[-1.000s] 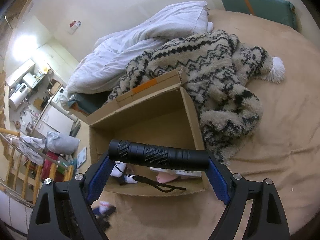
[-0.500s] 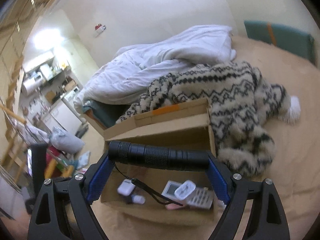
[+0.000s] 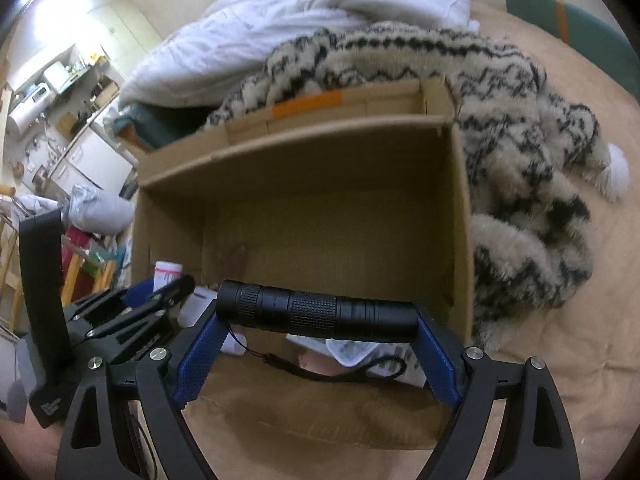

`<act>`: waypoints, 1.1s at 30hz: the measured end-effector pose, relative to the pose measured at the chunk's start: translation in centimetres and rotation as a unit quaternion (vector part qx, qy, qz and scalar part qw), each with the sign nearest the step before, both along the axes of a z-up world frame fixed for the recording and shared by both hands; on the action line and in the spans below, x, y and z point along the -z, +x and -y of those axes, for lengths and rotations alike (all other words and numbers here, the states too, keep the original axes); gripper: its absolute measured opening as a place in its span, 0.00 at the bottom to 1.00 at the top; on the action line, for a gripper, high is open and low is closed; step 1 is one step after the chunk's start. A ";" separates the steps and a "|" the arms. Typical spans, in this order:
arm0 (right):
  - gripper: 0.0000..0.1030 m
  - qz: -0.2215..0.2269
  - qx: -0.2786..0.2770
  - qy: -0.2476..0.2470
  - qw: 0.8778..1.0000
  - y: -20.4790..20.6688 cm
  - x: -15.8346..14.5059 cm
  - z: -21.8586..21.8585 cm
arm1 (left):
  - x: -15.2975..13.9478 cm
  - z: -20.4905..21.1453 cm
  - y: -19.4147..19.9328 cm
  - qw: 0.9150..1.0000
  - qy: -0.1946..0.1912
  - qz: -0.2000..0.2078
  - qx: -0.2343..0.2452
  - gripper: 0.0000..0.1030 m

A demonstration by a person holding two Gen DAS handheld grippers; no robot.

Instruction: Organize rigid objects

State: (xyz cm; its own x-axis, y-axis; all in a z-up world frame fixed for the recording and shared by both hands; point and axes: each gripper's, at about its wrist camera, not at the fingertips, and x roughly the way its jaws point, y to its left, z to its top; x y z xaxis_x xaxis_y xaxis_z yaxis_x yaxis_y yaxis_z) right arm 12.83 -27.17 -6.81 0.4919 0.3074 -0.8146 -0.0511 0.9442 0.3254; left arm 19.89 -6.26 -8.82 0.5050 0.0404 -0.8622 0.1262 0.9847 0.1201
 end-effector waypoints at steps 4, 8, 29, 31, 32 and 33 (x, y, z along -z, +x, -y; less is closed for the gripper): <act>0.90 -0.015 -0.013 -0.010 1.000 0.1 0.6 -0.8 | 0.1 0.0 0.0 1.000 -0.012 -0.007 -0.002 0.23; 0.90 -0.029 -0.019 -0.022 0.999 0.1 1.2 -1.0 | 0.8 0.1 0.0 1.000 -0.008 -0.017 0.005 0.23; 1.00 0.025 0.017 -0.015 0.999 -0.5 -1.4 -0.1 | -0.2 -0.3 -0.3 1.000 0.004 -0.011 0.003 0.40; 1.00 0.037 0.024 -0.011 0.999 -0.6 -2.1 0.2 | -0.9 -1.0 -0.5 1.000 -0.010 -0.007 -0.011 0.46; 1.00 0.042 0.028 -0.012 0.999 -0.7 -2.3 0.3 | -1.1 -1.3 -0.5 1.000 -0.018 -0.010 -0.018 0.46; 1.00 0.046 0.031 -0.013 0.998 -0.8 -2.6 0.3 | -1.3 -1.7 -0.5 0.999 -0.027 -0.016 -0.023 0.46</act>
